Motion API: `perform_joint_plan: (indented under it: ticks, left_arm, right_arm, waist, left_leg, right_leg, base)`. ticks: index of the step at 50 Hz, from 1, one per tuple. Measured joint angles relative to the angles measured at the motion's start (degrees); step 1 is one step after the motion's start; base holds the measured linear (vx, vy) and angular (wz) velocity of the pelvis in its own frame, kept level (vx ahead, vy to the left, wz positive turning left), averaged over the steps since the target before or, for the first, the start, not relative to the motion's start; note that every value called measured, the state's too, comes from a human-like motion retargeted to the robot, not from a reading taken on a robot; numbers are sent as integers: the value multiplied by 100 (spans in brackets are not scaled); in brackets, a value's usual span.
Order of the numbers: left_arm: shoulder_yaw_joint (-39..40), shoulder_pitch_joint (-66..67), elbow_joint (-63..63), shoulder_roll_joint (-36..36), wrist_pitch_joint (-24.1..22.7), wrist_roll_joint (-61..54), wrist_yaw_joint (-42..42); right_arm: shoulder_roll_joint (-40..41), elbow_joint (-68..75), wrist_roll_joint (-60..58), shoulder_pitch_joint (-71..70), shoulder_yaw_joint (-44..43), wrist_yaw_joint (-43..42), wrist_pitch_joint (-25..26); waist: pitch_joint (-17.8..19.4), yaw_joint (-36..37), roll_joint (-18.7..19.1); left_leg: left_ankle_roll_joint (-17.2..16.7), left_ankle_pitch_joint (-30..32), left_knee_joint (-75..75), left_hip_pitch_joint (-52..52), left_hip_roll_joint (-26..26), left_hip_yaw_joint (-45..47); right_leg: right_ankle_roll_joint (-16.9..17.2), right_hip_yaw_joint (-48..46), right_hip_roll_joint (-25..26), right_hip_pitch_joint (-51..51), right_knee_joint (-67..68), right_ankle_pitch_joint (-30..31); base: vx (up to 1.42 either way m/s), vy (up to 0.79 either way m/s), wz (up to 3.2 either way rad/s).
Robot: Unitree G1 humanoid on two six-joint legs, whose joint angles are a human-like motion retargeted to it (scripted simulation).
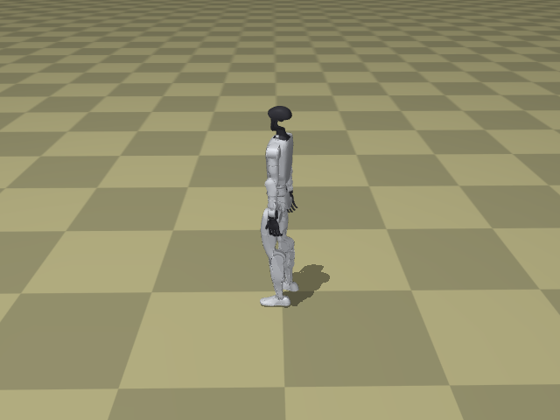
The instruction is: Upper body actions
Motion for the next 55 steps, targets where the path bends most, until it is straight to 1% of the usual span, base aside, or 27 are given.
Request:
perform_joint_plan:
  ticks: [30, 35, 40, 47, 55]
  left_arm:
    - [-42, -19, 32, 1, -21, -10, 2]
    - [-43, -156, 152, 76, -32, 32, 7]
    - [172, -565, 436, 252, -76, -181, 43]
    - [656, -1795, 453, 737, -206, -643, 27]
    - [1306, -3676, -457, 1421, -477, -993, -65]
  right_arm:
    - [-20, 7, 23, 2, 12, -19, -15]
    - [-12, 89, 113, -4, -7, -196, -107]
    - [-28, 306, 493, -181, -123, -400, -328]
    - [-139, 159, 1024, -1229, -645, -334, -670]
    - [-109, -746, 2118, -3518, -1420, -61, -1107]
  waist:
    - [18, 30, 33]
    - [-20, 15, 49]
    - [-133, 26, 60]
    - [-350, 22, 64]
    - [-661, -117, 189]
  left_leg:
    - [7, 15, 2, -13, 11, 53]
    - [11, 21, -1, -31, 16, 31]
    - [7, 32, -5, -69, 17, 12]
    - [6, 55, -2, -96, 15, -2]
    - [6, 46, 12, -108, 45, 40]
  right_leg:
    - [25, 62, -15, -11, 6, 15]
    - [64, 53, -49, -30, 24, 17]
    - [87, 36, -78, -58, 27, 22]
    - [100, 7, -105, -64, 19, 39]
    - [119, 21, -110, -100, 33, 57]
  base:
    - [0, 0, 0]
    - [0, 0, 0]
    - [1, 4, 2]
    - [4, 9, 3]
    - [7, 15, -5]
